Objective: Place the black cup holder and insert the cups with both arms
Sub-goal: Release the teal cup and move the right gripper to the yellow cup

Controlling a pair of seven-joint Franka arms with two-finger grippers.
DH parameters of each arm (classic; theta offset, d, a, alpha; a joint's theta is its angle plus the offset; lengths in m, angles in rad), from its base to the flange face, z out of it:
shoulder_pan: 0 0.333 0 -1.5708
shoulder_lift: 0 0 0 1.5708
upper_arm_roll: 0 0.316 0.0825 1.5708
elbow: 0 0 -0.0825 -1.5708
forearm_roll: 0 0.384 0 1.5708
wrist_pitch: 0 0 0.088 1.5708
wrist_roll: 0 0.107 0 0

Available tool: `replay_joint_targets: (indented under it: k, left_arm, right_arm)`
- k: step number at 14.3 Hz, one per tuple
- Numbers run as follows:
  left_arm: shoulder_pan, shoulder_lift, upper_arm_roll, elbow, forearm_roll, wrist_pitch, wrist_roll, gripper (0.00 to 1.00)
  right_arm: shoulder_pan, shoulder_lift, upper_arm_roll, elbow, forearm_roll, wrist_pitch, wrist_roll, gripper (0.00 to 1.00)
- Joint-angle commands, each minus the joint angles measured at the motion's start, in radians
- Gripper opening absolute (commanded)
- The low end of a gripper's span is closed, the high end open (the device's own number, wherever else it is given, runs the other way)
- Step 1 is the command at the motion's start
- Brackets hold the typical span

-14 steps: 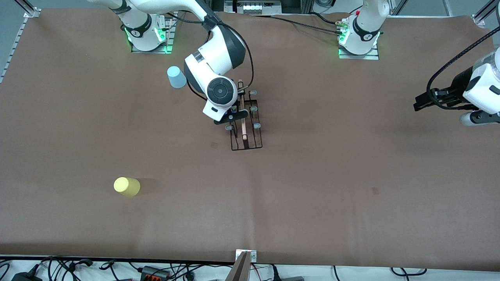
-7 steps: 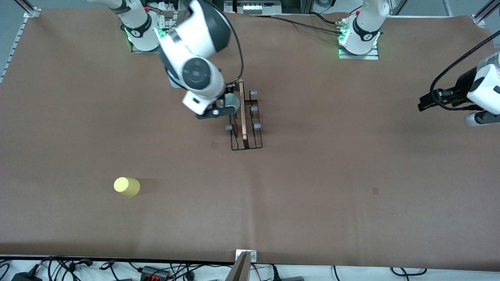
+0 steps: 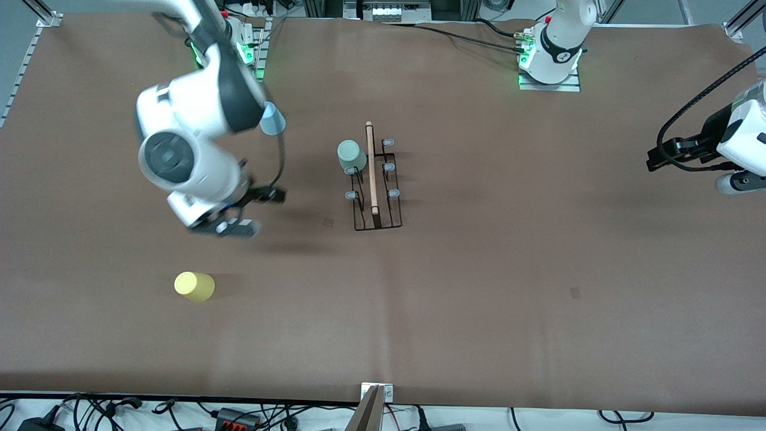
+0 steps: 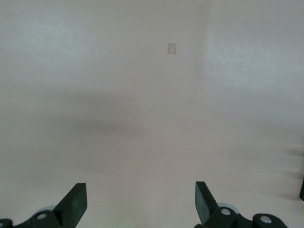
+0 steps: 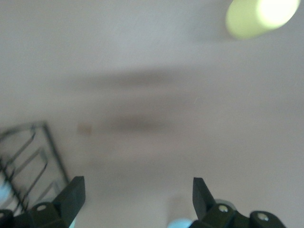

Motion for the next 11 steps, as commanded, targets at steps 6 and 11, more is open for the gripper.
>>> replay_joint_targets:
  k: [6, 11]
  left_arm:
    - [0.003, -0.014, -0.008, -0.001, 0.01, -0.014, -0.007, 1.0]
    - [0.003, -0.014, -0.008, -0.001, 0.009, -0.014, -0.007, 1.0]
  right_arm:
    - [-0.168, 0.259, -0.013, 0.168, -0.095, 0.188, -0.234, 1.0]
    - [-0.234, 0.331, -0.012, 0.194, -0.092, 0.287, -0.386, 1.0]
